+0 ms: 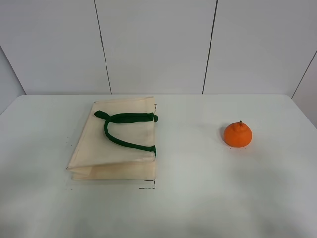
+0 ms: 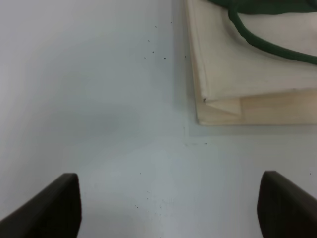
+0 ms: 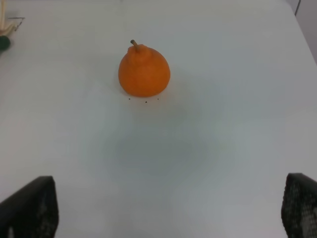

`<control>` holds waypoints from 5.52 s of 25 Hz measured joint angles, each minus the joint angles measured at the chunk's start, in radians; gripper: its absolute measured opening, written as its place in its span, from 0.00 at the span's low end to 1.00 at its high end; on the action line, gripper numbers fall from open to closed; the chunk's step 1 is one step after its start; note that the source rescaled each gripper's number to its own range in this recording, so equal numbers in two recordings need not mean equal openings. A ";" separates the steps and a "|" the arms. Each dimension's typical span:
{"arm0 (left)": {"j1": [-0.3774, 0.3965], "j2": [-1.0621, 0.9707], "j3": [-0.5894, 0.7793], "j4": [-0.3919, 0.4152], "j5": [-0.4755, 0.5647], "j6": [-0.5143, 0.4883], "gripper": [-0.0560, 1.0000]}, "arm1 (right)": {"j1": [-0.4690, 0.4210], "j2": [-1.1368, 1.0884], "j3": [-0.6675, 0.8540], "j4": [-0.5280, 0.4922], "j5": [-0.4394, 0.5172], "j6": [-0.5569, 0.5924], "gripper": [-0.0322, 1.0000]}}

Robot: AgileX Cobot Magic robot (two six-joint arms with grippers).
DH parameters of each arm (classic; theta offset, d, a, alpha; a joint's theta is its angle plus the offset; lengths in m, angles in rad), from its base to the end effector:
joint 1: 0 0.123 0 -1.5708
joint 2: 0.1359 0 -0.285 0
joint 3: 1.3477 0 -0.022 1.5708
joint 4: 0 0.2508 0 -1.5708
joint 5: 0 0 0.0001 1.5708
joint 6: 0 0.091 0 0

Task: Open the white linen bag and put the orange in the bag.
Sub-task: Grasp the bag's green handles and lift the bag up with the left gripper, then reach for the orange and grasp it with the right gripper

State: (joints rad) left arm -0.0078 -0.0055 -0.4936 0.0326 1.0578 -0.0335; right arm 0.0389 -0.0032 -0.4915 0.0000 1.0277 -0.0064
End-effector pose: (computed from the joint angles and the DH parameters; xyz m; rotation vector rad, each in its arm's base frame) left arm -0.0048 0.0026 0.2758 -0.0277 2.0417 0.0132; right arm -0.0030 -0.0001 0.2776 -0.0457 2.0161 0.0207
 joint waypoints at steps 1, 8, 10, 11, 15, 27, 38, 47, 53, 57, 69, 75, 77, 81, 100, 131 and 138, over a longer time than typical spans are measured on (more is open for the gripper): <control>0.000 0.000 0.000 0.000 0.000 0.000 0.99 | 0.000 0.000 0.000 0.000 0.000 0.000 1.00; 0.000 0.000 -0.001 0.000 -0.005 0.000 0.99 | 0.000 0.000 0.000 0.000 0.000 0.000 1.00; 0.000 0.005 -0.010 0.000 -0.005 0.000 1.00 | 0.000 0.000 0.000 0.000 0.000 0.000 1.00; 0.000 0.023 -0.017 -0.001 -0.001 0.000 1.00 | 0.000 0.000 0.000 0.000 0.000 0.000 1.00; 0.000 0.170 -0.062 -0.016 0.015 0.000 1.00 | 0.000 0.000 0.000 0.000 0.000 0.000 1.00; 0.000 1.016 -0.529 -0.018 -0.036 0.034 1.00 | 0.000 0.000 0.000 0.000 0.000 0.000 1.00; 0.000 1.726 -0.937 -0.019 -0.104 0.005 1.00 | 0.000 0.000 0.000 0.000 -0.001 0.000 1.00; -0.134 1.992 -1.152 -0.018 -0.076 -0.151 1.00 | 0.000 0.000 0.000 0.000 -0.001 0.000 1.00; -0.245 2.091 -1.170 -0.018 -0.094 -0.225 1.00 | 0.000 0.000 0.000 0.000 -0.001 0.000 1.00; -0.279 2.154 -1.170 -0.024 -0.142 -0.244 1.00 | 0.000 0.000 0.000 0.000 -0.001 0.000 1.00; -0.280 2.290 -1.170 -0.019 -0.295 -0.282 0.99 | 0.000 0.000 0.000 0.000 -0.001 0.000 1.00; -0.280 2.299 -1.170 -0.014 -0.303 -0.283 0.62 | 0.000 0.000 0.000 0.000 -0.001 0.000 1.00; -0.280 2.299 -1.170 -0.013 -0.295 -0.284 0.29 | 0.000 0.000 0.000 0.000 -0.001 0.000 1.00; -0.280 2.294 -1.170 -0.002 -0.278 -0.284 0.06 | 0.000 0.000 0.000 0.000 -0.001 0.000 1.00; -0.295 1.946 -1.620 -0.042 0.133 -0.161 0.05 | 0.000 0.000 0.000 0.000 -0.001 0.006 1.00; -0.357 1.867 -1.637 0.013 0.133 -0.145 0.05 | 0.000 1.930 -1.091 0.024 0.027 -0.041 1.00; -0.357 1.867 -1.637 0.013 0.133 -0.145 0.05 | 0.001 2.078 -1.184 0.057 0.066 -0.077 1.00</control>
State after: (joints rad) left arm -0.3647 1.8614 -2.1303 0.0453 1.1904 -0.1786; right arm 0.0399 2.0750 -1.6759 0.0567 1.0939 -0.0838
